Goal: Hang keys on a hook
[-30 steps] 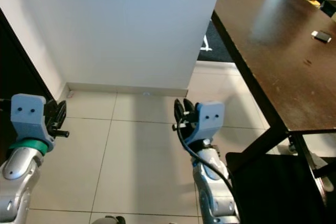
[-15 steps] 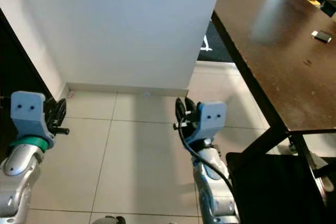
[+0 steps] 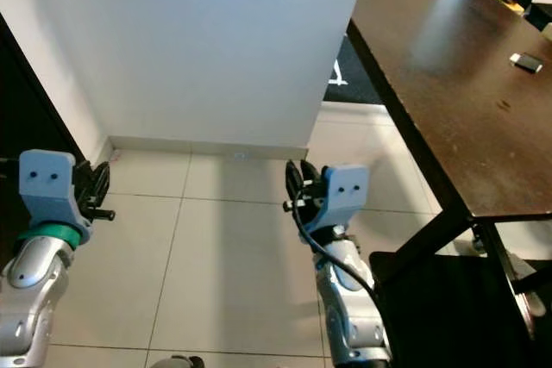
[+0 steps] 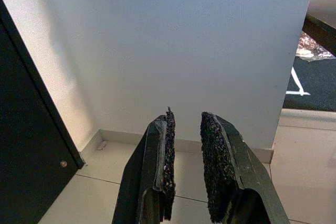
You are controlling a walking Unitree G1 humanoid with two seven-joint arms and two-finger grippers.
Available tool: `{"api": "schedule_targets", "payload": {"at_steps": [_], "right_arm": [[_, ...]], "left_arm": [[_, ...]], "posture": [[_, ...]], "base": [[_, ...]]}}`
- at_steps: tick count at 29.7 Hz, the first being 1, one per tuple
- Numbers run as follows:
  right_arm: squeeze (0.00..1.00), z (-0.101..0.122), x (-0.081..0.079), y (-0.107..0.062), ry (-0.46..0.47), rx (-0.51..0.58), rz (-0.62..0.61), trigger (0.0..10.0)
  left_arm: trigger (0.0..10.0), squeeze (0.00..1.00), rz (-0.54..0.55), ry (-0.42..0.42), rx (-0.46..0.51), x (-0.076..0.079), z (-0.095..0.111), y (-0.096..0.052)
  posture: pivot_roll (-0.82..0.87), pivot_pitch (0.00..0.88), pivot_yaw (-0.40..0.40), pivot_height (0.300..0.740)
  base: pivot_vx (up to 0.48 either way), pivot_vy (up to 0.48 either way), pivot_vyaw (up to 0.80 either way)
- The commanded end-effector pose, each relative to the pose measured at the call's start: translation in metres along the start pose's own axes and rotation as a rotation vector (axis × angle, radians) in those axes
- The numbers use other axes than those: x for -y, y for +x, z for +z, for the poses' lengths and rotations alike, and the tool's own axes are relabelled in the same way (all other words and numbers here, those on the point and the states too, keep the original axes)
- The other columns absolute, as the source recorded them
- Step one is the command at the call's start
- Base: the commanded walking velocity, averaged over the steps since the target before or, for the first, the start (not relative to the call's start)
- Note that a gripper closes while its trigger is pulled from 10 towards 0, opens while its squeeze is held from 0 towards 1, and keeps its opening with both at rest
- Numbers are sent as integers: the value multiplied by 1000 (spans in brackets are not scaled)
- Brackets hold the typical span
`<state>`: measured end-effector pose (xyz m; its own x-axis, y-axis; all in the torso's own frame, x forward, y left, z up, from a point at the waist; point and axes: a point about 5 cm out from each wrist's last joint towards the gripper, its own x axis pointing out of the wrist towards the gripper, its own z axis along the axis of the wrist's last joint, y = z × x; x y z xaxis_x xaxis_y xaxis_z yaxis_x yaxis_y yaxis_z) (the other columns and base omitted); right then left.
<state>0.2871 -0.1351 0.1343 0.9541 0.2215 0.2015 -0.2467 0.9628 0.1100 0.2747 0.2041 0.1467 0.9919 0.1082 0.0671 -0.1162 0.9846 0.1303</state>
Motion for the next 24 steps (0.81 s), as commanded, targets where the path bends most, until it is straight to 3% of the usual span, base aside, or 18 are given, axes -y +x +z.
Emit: {"api": "schedule_targets", "payload": {"at_steps": [1,16,17,19,24], "right_arm": [[0,-5,1,-3,3,-17,-9,10000],[0,-6,2,-2,6,-14,-5,10000],[0,-6,2,-1,7,-14,-5,10000],[0,-5,2,-1,7,-14,-5,10000],[0,-5,2,-1,8,-14,-4,10000]], "left_arm": [[10000,0,-3,-4,-26,0,-7,-2],[10000,0,-6,-2,-19,0,-7,-1],[10000,0,-13,66,6,3,-4,-1],[10000,0,-12,103,23,5,-2,-2],[10000,0,-3,143,46,6,0,-3]], "posture": [[71,0,20,740],[75,0,19,740],[76,0,21,740],[73,0,22,740],[77,0,21,740]], "base": [[0,0,0],[0,0,0],[0,0,0],[0,0,0],[0,0,0]]}}
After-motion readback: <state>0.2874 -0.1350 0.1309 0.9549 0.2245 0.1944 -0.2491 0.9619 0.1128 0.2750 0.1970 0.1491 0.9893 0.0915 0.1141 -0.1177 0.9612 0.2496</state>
